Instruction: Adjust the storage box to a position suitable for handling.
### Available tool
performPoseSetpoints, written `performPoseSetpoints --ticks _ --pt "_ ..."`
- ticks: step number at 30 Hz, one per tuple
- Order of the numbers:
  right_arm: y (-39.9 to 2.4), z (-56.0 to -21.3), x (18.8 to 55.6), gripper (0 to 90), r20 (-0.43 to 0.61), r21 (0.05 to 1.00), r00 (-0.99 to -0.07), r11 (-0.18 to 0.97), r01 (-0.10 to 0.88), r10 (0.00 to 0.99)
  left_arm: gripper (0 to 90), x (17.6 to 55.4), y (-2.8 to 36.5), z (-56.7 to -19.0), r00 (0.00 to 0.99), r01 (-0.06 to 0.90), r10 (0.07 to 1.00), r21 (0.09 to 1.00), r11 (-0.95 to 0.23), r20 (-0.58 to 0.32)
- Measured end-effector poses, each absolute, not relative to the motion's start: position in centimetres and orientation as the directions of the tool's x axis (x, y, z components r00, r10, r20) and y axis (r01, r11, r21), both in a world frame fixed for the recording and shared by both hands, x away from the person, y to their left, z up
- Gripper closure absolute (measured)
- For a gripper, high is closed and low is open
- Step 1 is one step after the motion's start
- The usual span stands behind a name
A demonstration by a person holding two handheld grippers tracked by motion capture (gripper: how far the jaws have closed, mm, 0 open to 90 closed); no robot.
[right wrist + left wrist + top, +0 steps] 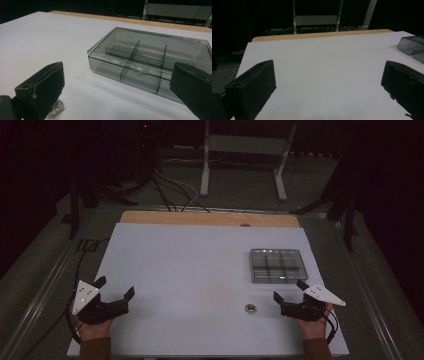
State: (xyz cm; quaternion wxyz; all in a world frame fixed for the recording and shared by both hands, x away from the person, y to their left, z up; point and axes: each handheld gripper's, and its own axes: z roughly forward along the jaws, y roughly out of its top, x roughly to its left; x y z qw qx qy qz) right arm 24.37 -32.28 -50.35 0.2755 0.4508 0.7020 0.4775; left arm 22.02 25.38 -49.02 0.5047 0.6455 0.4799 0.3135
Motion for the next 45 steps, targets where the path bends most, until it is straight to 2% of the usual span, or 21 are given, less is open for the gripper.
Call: performPoseSetpoints --ticks 7,14,21,29,45 --pt "-32.2 -50.2 24.4 0.0 0.045 0.921 -0.439 0.133 0.366 0.897 1.3 22.2 25.1 -49.3 0.350 0.289 0.934 0.956 -0.042 -0.065" --pt "-32.2 -50.0 24.3 0.0 0.076 0.926 -0.443 0.102 0.364 0.893 1.3 22.4 24.9 -49.4 0.337 0.335 0.937 0.942 -0.025 -0.095" --pt "-32.2 -49.7 24.6 0.0 0.101 0.922 -0.441 0.083 0.379 0.892 1.4 22.4 24.5 -49.4 0.336 0.346 0.940 0.936 -0.061 -0.062" --pt "-32.2 -48.3 24.7 0.0 0.066 0.928 -0.425 0.102 0.359 0.903 1.4 22.4 24.8 -49.5 0.331 0.350 0.942 0.935 -0.063 -0.061" --pt "-32.3 -47.3 25.9 0.0 0.055 0.920 -0.404 0.111 0.375 0.913 1.4 22.3 24.6 -49.8 0.344 0.295 0.938 0.953 -0.062 -0.046"
